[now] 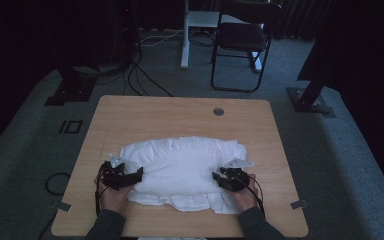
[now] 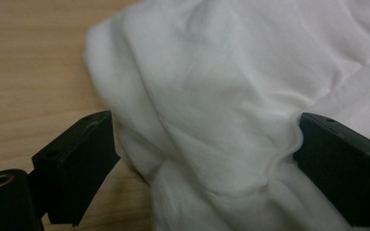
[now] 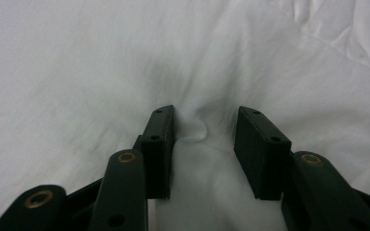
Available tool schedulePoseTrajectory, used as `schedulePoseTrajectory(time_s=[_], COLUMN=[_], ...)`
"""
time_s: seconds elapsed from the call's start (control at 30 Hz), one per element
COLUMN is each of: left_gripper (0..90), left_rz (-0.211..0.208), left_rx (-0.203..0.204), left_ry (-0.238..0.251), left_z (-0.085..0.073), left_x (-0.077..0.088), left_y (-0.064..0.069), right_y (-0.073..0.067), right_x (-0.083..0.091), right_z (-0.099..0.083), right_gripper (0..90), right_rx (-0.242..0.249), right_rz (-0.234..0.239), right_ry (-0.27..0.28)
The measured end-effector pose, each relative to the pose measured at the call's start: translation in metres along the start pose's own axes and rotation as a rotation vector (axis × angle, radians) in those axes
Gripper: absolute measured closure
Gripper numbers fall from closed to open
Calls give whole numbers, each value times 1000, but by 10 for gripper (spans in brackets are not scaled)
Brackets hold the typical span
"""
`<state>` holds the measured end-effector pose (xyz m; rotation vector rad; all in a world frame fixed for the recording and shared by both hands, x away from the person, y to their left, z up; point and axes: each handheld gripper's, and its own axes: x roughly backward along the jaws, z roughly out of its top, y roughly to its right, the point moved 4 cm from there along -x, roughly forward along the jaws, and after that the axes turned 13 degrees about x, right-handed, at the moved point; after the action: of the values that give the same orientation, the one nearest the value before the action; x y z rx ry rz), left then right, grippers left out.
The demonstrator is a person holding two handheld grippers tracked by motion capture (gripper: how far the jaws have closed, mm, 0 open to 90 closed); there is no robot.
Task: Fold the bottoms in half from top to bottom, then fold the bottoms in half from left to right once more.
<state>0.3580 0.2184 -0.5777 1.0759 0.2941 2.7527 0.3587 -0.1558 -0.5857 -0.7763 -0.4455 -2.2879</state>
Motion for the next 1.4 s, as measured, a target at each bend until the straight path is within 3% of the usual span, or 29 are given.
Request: schedulePoseTrajectory(time_s=[0.17, 0.6, 0.93, 1.13, 1.27, 1.33, 1.4], left_gripper=[61, 17, 24, 300, 576, 711, 784], left_rz=[8, 52, 72, 47, -13, -51, -72], left_rx=[18, 11, 39, 38, 63, 75, 80], left_ry=[-39, -31, -37, -29, -1, -10, -19], left_z=[-3, -5, -9, -14, -18, -19, -19], left_x=[-8, -10, -3, 4, 4, 4, 3], left_y=[-4, -4, -5, 9, 14, 17, 18], right_y=[0, 1, 2, 2, 1, 1, 1], right_x=[0, 0, 0, 0, 0, 0, 0], right_z=[0, -2, -3, -3, -3, -3, -3], right_gripper=[575, 575, 573, 572, 571, 570, 570], right_rx=[-3, -5, -4, -6, -6, -4, -4], right_rz=[3, 14, 24, 23, 22, 21, 20], right_ry=[4, 16, 24, 31, 31, 32, 32])
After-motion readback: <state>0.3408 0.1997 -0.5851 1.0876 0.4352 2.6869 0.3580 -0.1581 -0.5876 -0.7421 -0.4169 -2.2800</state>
